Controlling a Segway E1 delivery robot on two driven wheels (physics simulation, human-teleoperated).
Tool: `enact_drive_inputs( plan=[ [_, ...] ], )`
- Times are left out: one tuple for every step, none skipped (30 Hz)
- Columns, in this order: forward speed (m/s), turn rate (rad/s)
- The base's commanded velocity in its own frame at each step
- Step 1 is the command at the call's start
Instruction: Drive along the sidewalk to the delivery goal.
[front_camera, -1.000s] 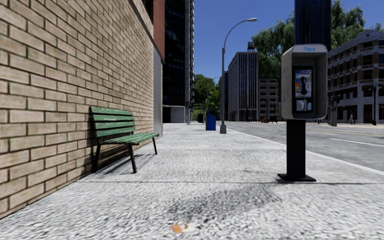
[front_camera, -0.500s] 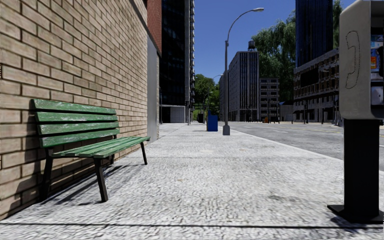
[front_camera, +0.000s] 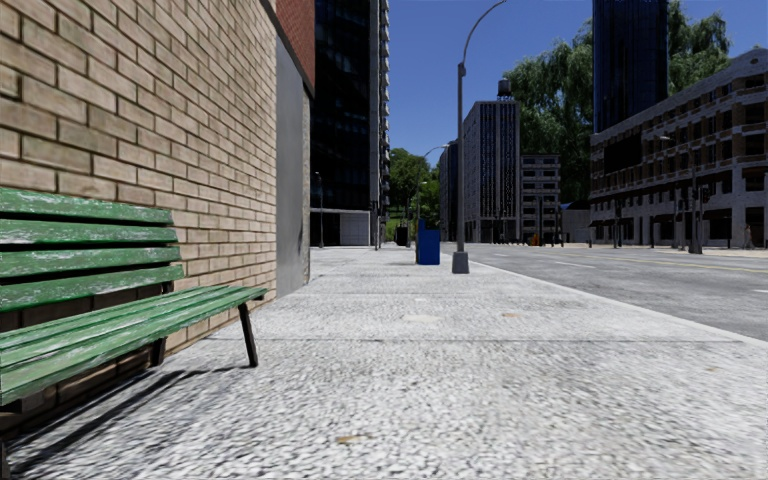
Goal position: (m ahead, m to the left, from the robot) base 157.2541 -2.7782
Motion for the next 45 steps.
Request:
enact_drive_inputs(
  plan=[
    [2.00, 0.00],
    [2.00, 0.00],
    [2.00, 0.00],
    [2.00, 0.00],
    [2.00, 0.00],
    [2.00, 0.00],
    [2.00, 0.00],
    [2.00, 0.00],
    [2.00, 0.00],
    [2.00, 0.00],
    [2.00, 0.00],
    [2.00, 0.00],
    [2.00, 0.00],
    [2.00, 0.00],
    [2.00, 0.00],
    [2.00, 0.00],
    [2.00, 0.00],
    [2.00, 0.00],
    [2.00, 0.00],
    [2.00, 0.00],
    [2.00, 0.00],
    [2.00, 0.00],
    [2.00, 0.00],
    [2.00, 0.00],
    [2.00, 0.00],
    [2.00, 0.00],
    [2.00, 0.00],
    [2.00, 0.00],
    [2.00, 0.00],
    [2.00, 0.00],
    [2.00, 0.00],
    [2.00, 0.00],
    [2.00, 0.00],
    [2.00, 0.00],
    [2.00, 0.00],
    [2.00, 0.00],
    [2.00, 0.00],
    [2.00, 0.00],
    [2.00, 0.00],
    [2.00, 0.00],
    [2.00, 0.00],
    [2.00, 0.00],
    [2.00, 0.00],
    [2.00, 0.00],
    [2.00, 0.00]
  ],
)
